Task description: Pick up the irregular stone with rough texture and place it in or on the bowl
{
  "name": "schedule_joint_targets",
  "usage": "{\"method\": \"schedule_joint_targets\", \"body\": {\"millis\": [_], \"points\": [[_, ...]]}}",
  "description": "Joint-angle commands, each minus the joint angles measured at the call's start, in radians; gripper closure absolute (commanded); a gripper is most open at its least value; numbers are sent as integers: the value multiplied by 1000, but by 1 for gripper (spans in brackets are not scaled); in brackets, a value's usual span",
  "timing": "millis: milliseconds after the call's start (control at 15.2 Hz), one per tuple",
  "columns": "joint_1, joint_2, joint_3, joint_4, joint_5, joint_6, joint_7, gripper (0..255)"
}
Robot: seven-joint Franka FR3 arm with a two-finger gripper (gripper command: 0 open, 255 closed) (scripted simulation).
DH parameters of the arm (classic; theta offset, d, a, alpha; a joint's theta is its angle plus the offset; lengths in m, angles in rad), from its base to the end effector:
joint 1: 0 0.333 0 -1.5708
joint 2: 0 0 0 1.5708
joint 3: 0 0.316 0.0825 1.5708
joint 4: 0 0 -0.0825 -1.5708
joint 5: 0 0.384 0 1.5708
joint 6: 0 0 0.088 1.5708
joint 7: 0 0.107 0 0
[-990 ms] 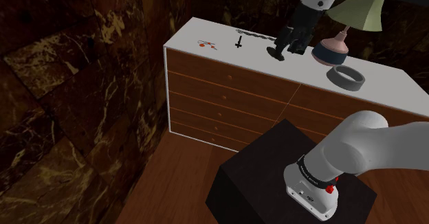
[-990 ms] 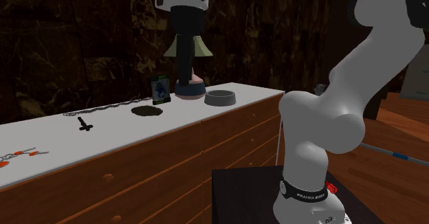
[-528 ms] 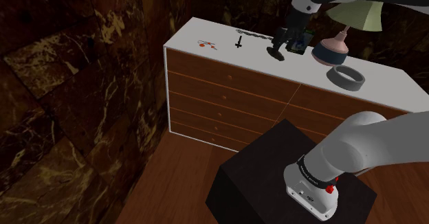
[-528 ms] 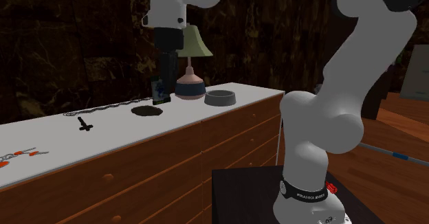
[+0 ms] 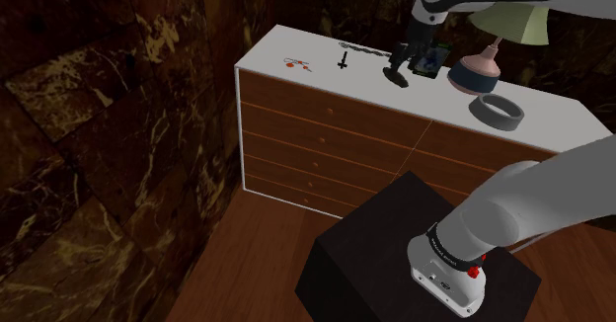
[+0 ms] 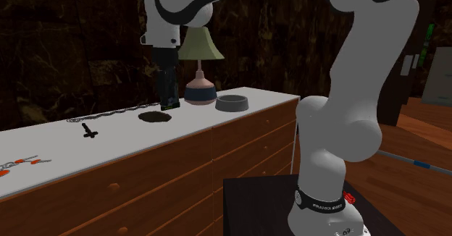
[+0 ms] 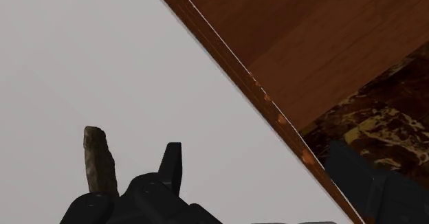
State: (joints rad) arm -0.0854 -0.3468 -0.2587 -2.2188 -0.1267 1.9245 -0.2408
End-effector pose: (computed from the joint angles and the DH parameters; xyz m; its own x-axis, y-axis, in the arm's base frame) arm 0.4245 -0.1712 0.5151 0.9983 -0.0482 0.0336 -0.0496 -0.9978 0.0428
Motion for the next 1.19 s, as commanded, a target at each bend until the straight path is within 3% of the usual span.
{"method": "schedule_joint_targets", "body": {"millis": [0, 858, 1122], "points": [[-5, 72, -24, 44, 1, 27, -32, 0], [-88, 539, -132, 417, 103, 103, -256, 0], [-93, 558, -131, 386, 110, 152, -261, 0]]}}
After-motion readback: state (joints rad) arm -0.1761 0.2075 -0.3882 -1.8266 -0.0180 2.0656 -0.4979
